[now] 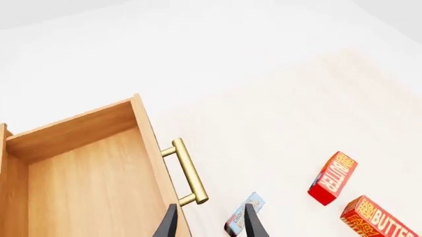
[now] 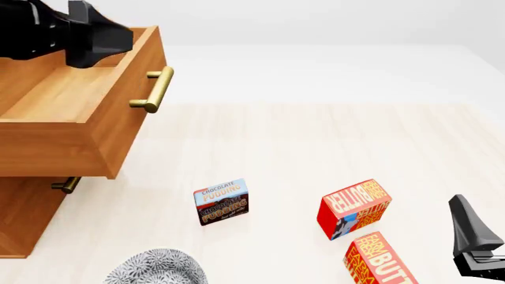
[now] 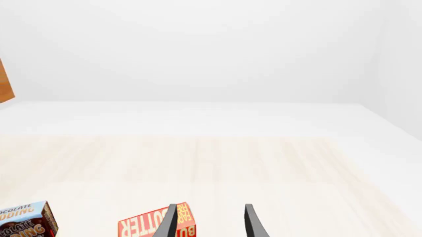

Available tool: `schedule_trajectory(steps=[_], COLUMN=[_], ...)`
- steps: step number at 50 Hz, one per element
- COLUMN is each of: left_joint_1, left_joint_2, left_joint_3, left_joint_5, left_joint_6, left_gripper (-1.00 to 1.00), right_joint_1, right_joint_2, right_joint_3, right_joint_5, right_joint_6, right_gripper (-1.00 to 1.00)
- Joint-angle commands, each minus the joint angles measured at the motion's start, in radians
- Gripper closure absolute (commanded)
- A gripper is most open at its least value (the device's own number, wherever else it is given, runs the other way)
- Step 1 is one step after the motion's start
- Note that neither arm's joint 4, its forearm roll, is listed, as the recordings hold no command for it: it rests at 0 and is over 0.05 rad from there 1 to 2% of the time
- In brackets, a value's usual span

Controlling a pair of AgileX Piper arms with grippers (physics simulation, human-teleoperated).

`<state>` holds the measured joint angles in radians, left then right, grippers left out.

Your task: Put the chocolate pudding in the top drawer of the cabinet and close it.

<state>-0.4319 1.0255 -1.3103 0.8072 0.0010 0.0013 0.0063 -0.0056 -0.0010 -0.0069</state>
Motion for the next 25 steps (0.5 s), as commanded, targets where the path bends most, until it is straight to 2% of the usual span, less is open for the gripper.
schedule_trajectory(steps=[1, 3, 8, 11, 17, 19, 25], left_joint_1=[-0.001, -0.019, -0.043, -0.064, -0.098, -0.098, -0.112], left_joint_2=[0.006, 0.02, 0.021, 0.033, 0.031, 0.025, 0.024], left_joint_3=[-0.057, -0.068, -0.07, -0.076, -0.085, -0.078, -0.082], left_joint_5=[-0.025, -0.031, -0.057, -0.069, -0.087, -0.093, -0.105], left_joint_6=[0.097, 0.084, 0.119, 0.108, 0.161, 0.203, 0.235], left_gripper=[-1.0, -1.0, -1.0, -1.0, -1.0, -1.0, -1.0], right_joint_1=[0.0, 0.0, 0.0, 0.0, 0.0, 0.0, 0.0], right_joint_2=[0.0, 0.0, 0.0, 0.0, 0.0, 0.0, 0.0], right_joint_3=[0.0, 0.0, 0.0, 0.0, 0.0, 0.0, 0.0], right_joint_5=[0.0, 0.0, 0.0, 0.0, 0.0, 0.0, 0.0], right_joint_6=[0.0, 0.0, 0.0, 0.0, 0.0, 0.0, 0.0], right_gripper=[-1.0, -1.0, -1.0, -1.0, -1.0, -1.0, -1.0])
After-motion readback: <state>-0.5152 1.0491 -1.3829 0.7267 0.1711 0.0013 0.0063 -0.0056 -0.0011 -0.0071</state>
